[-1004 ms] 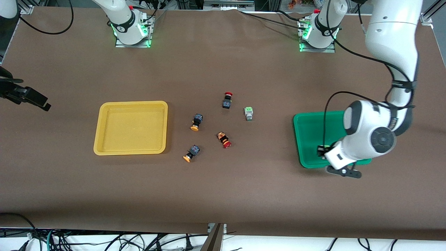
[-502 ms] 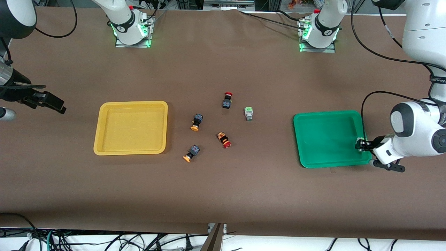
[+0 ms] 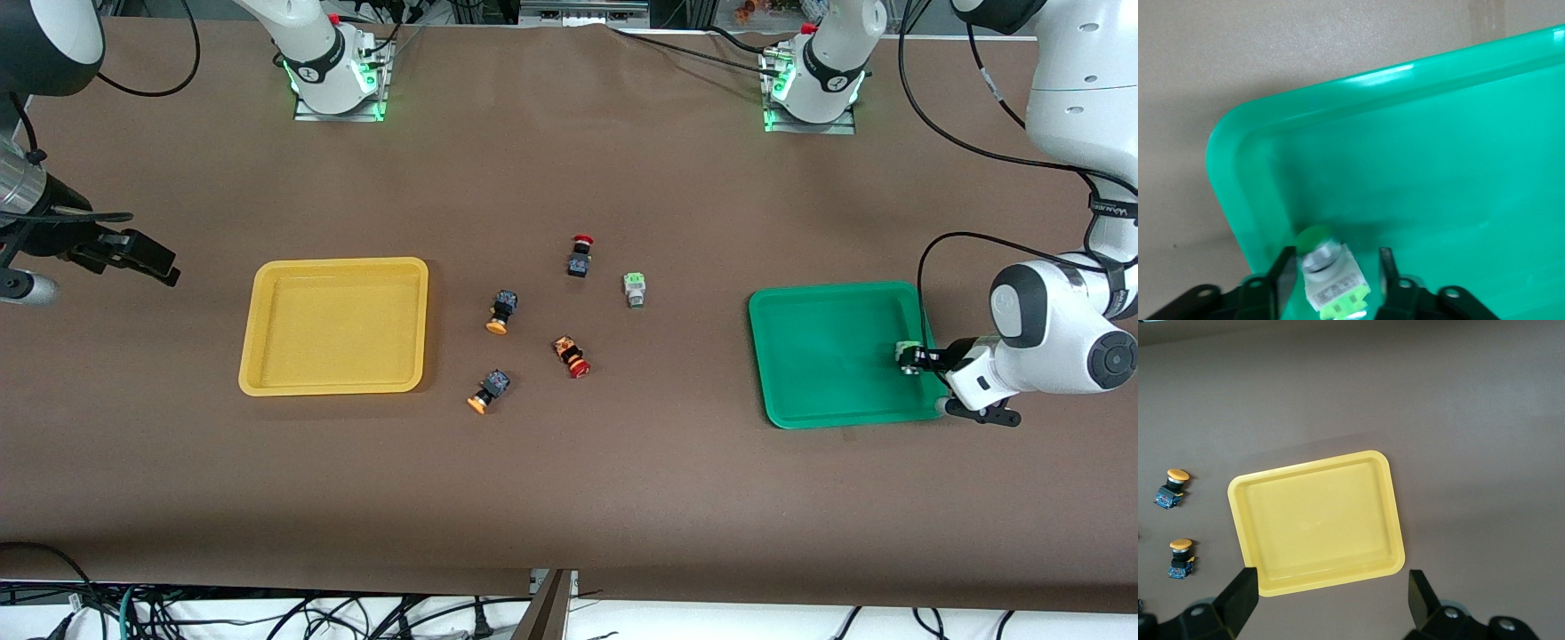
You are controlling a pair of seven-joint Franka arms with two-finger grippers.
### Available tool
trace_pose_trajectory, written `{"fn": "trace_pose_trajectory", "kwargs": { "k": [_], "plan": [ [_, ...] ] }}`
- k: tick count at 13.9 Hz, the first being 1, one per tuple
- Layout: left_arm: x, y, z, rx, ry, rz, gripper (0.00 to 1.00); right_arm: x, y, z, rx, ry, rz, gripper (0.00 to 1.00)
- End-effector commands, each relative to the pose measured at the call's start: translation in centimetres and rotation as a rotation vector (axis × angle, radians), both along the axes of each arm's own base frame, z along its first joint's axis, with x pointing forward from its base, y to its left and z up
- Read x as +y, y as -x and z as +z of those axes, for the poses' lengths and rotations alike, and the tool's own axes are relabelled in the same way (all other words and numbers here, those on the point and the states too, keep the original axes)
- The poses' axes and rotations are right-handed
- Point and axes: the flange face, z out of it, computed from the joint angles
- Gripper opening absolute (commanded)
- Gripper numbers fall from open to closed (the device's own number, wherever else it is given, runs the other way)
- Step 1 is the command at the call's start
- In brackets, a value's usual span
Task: Place green and yellow buttons in trays
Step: 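Carry the green button into the green tray and open the left gripper, then move the left gripper to another green button while the right gripper reaches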
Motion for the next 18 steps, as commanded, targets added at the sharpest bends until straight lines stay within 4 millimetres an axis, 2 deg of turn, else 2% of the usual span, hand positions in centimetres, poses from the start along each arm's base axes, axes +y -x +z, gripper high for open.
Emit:
{"fn": "trace_pose_trajectory", "kwargs": {
  "k": [1,2,4,5,9,12,14,17,18],
  "plan": [
    [-1.3,-0.8,2.1,-0.027,-0.014,0.022,1.0,0.0,0.4,0.7,0.0,-0.002,-0.009,0.99],
    [-2.6,-1.4,3.1,-0.043,-0.01,0.024,1.0,0.2,0.4,0.5,0.003,-0.001,-0.006,0.99],
    [-7.1,-2.3,5.4,-0.075,0.011,0.019,1.0,0.6,0.4,0.6,0.002,-0.002,0.0,0.99],
    [-10.0,-2.6,6.3,-0.084,0.029,0.023,1.0,0.7,0.5,0.8,-0.002,-0.002,0.001,0.99],
    [-20.7,-2.2,7.6,-0.064,0.073,0.107,1.0,1.1,0.4,0.5,0.006,0.002,0.009,0.99],
    [-29.5,-0.5,7.4,-0.036,0.043,0.151,1.0,2.2,0.6,0.5,0.012,0.002,0.027,0.99],
    [-35.0,1.2,6.6,-0.019,0.025,0.154,1.0,2.3,0.7,0.7,0.009,0.001,0.031,0.99],
    [-41.0,3.7,4.8,-0.01,0.004,0.197,1.0,2.2,1.0,0.7,0.03,0.008,0.032,0.99],
    [-42.4,4.4,4.5,-0.008,-0.001,0.207,1.0,2.2,0.9,0.6,0.032,0.011,0.034,0.99]
  ]
}}
